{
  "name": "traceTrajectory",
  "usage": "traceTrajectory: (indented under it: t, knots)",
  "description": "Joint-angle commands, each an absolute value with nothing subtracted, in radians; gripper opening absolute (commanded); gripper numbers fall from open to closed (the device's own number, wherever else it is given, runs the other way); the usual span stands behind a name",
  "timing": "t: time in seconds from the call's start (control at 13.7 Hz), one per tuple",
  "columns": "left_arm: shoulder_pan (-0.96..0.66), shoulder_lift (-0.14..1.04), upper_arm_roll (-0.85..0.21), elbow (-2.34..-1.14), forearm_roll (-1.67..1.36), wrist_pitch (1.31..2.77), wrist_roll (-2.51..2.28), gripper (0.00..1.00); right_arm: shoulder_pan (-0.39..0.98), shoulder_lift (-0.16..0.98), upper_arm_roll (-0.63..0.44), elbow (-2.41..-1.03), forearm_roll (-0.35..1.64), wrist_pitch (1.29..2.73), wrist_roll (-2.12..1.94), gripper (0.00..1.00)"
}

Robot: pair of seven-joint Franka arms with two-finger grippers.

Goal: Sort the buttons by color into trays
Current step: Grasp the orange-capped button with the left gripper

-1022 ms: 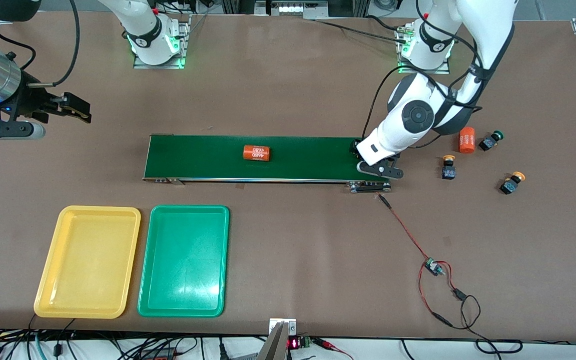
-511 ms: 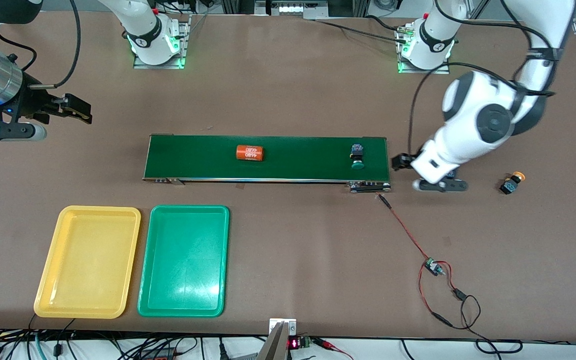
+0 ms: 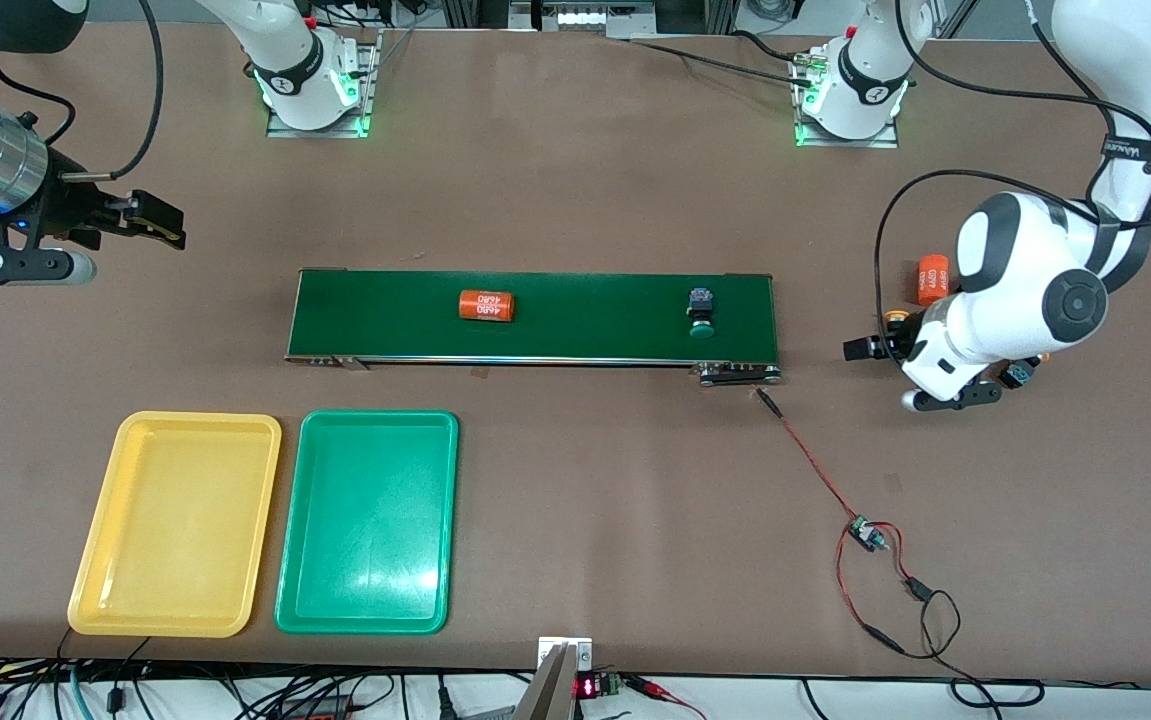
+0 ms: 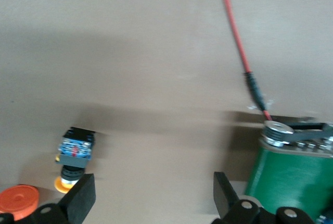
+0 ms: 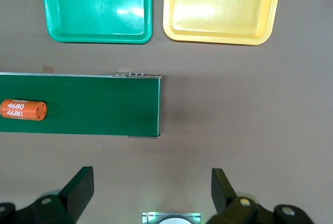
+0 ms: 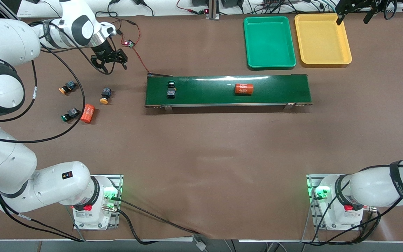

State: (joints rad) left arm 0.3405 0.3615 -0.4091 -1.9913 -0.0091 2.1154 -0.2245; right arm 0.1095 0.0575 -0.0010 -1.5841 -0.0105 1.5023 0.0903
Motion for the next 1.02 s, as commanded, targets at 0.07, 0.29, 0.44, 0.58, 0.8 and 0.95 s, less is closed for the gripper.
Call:
traceTrajectory:
  t: [0.07,0.29,0.44,0.58,0.8,0.95]
  knots:
    - [0.397,0.406,-0.419,-1.997,0.101,2.111,-0.199,1.0,0.109,0.055,-0.002,-1.577,0.002,1.493,0.084,1.0]
    - [0.432,0.431,-0.419,-2.009,0.113,2.117,-0.157,1.0,0.107,0.055,-0.003,-1.578,0.002,1.486,0.06,1.0]
    - [0.46,0.454,-0.419,-2.023,0.117,2.138,-0.126,1.0,0.097,0.057,-0.014,-1.578,0.002,1.486,-0.001,1.0]
    - [0.477,0.457,-0.419,-2.048,0.117,2.154,-0.089,1.0,0.088,0.057,-0.015,-1.582,0.002,1.483,-0.003,1.0]
    - [0.479,0.453,-0.419,-2.1,0.118,2.178,-0.081,1.0,0.08,0.063,-0.015,-1.58,0.003,1.479,-0.005,1.0]
    - [0.482,0.454,-0.419,-2.14,0.118,2.245,-0.046,1.0,0.078,0.066,-0.015,-1.578,0.003,1.479,-0.006,1.0]
